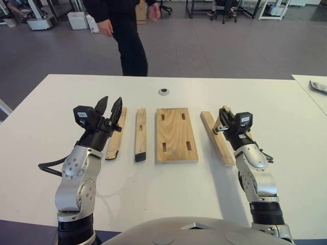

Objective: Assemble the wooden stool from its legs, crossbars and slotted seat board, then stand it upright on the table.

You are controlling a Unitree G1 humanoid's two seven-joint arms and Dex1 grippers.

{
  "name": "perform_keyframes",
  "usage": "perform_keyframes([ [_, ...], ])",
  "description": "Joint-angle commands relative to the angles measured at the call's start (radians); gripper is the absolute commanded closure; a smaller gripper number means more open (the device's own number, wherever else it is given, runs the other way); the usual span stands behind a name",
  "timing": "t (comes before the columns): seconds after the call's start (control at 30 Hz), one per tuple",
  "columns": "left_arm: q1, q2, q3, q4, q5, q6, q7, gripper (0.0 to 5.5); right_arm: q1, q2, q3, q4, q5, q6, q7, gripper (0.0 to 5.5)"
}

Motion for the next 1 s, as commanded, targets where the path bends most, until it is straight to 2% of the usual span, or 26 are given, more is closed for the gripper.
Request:
perform_keyframes([
  [0.03, 0.012, -0.007, -0.005, -0.013, 0.007, -0.015, 0.009, 3.2, 0.084, -0.007, 0.025, 0.069, -0.02, 0.156, -0.007, 5.1],
  [0.07, 0.016, -0.011, -0.007, -0.013, 0.009, -0.019, 0.01, 3.2, 0.081, -0.008, 0.023, 0.07, -0.021, 0.158, -0.009, 5.1],
  [0.1, 0.02, -0.014, -0.009, -0.014, 0.011, -0.022, 0.011, 3.2, 0.076, -0.007, 0.017, 0.07, -0.021, 0.155, -0.012, 4.72],
  [0.3, 0.046, -0.034, -0.026, -0.025, 0.019, -0.041, 0.025, 3.2, 0.071, -0.052, -0.01, -0.027, -0.005, 0.235, 0.015, 3.57],
  [0.57, 0.124, -0.071, -0.055, -0.073, 0.046, -0.072, 0.062, 3.2, 0.106, -0.222, 0.002, -0.322, 0.074, 0.683, 0.119, 2.03],
  [0.67, 0.15, -0.085, -0.06, -0.093, 0.054, -0.073, 0.077, 3.2, 0.093, -0.234, -0.028, -0.337, 0.091, 0.846, 0.091, 2.0],
  [0.8, 0.155, -0.087, -0.067, -0.101, 0.056, -0.072, 0.082, 3.2, 0.097, -0.292, 0.027, -0.313, 0.084, 0.995, 0.113, 2.0],
  [0.9, 0.152, -0.085, -0.061, -0.104, 0.055, -0.075, 0.087, 3.2, 0.099, -0.345, 0.05, -0.271, 0.09, 1.007, 0.163, 2.0],
  [1.0, 0.157, -0.084, -0.06, -0.104, 0.057, -0.079, 0.089, 3.2, 0.081, -0.359, 0.043, -0.236, 0.099, 0.993, 0.19, 2.44],
])
